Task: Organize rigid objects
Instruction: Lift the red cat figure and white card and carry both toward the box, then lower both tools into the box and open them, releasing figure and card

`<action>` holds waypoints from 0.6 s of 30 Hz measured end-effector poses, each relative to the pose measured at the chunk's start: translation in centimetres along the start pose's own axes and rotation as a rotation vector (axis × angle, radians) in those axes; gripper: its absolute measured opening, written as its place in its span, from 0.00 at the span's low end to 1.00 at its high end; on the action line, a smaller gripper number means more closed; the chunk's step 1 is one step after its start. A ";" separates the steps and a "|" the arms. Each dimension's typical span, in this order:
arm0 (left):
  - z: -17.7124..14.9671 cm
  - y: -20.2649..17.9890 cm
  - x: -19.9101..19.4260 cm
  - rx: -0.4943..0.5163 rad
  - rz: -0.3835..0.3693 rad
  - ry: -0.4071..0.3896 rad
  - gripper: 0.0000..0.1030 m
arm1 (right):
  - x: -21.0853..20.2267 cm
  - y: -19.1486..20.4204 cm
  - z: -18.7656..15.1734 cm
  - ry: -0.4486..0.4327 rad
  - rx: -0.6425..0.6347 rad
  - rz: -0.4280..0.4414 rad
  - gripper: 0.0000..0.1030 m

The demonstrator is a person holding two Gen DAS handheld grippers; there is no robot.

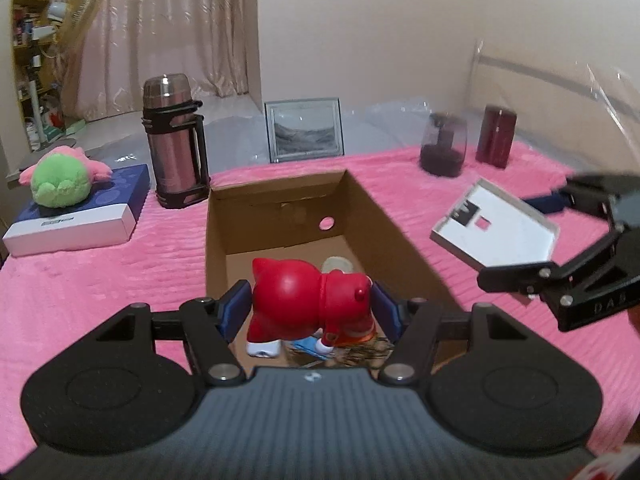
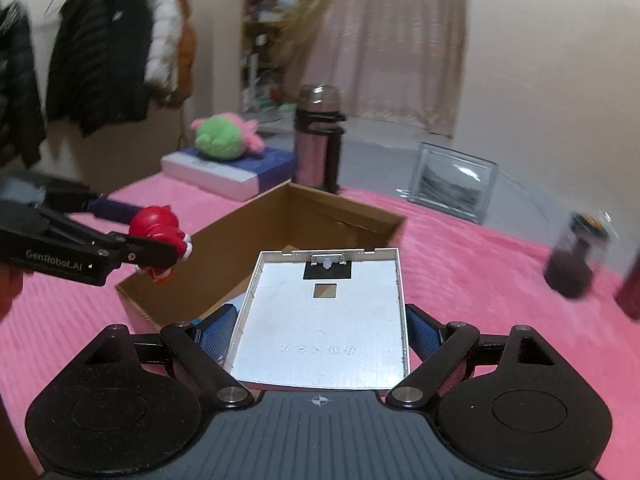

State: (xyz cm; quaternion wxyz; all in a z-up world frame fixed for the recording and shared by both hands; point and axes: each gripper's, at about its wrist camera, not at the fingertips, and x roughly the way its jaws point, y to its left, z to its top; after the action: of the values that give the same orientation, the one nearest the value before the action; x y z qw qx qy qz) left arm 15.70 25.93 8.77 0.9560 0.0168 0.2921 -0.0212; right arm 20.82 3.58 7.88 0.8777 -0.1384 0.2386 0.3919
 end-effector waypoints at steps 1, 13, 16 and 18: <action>0.2 0.5 0.7 0.011 -0.006 0.011 0.59 | 1.1 -0.1 0.5 0.013 -0.029 0.011 0.82; 2.1 2.1 9.7 0.241 -0.086 0.153 0.59 | 12.5 -1.2 4.1 0.163 -0.332 0.104 0.82; 2.3 2.0 11.9 0.307 -0.088 0.196 0.59 | 14.7 -1.1 4.4 0.200 -0.412 0.104 0.82; 2.6 2.2 13.4 0.331 -0.090 0.222 0.59 | 16.0 -1.2 4.4 0.221 -0.460 0.104 0.82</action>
State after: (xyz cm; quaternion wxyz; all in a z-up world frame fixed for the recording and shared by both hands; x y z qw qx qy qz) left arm 28.34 27.62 3.50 0.9001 0.1631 0.3888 -0.1095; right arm 32.36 14.69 3.23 0.7705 -0.3637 0.2445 0.4628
